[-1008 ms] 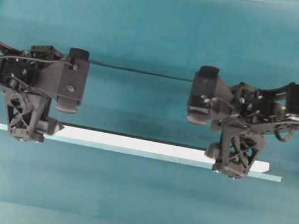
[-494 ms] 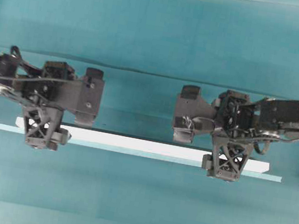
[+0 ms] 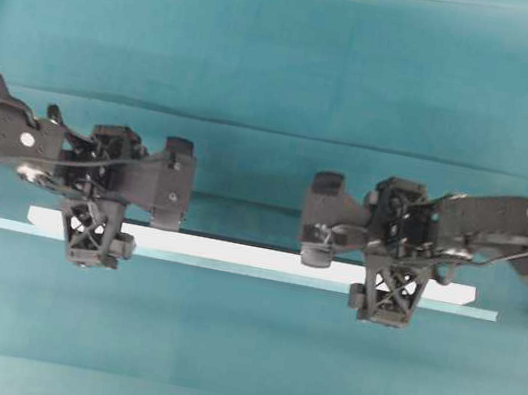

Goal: Lift a wooden board with both hands.
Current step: 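Close both grippers on the white board near each end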

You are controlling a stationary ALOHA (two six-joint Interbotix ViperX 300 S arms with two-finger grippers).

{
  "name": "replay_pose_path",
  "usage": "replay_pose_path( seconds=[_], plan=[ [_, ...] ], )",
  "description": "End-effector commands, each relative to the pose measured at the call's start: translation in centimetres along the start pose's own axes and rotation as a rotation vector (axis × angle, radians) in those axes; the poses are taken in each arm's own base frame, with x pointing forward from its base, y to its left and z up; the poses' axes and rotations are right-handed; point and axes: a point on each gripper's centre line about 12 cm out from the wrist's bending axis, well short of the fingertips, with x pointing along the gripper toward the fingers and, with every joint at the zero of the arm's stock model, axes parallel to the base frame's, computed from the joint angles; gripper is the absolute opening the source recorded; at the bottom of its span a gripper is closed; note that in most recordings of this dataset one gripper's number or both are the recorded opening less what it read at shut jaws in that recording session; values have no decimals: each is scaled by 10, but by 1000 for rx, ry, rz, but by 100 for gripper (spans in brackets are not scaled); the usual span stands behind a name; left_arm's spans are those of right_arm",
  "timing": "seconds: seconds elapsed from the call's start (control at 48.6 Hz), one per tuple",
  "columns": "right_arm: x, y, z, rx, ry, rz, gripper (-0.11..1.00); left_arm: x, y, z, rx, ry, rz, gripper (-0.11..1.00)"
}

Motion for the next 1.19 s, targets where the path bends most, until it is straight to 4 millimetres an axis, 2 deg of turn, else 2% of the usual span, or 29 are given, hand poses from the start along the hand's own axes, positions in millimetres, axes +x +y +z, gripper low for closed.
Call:
replay_pose_path(
  seconds=[0.0, 0.329, 0.802, 0.967, 1.07, 1.172],
  plan=[
    [11, 2, 0, -1, 14, -1, 94, 3, 1, 2, -2, -17, 1, 97],
    [33, 0, 5, 1, -5, -2, 94, 20, -1, 5, -27, -31, -3, 96],
    [33, 1, 5, 3, -3, -2, 93, 21, -9, 2, -11, -21, -11, 96],
    [33, 1, 5, 17, -5, 2, 87, 21, -9, 3, -14, -23, -13, 95],
    [33, 0, 6, 42, -5, 2, 81, 21, -11, 1, -9, -11, -15, 90],
    [33, 0, 7, 71, -1, 2, 65, 21, -11, 1, -5, -3, -13, 69]
  ],
)
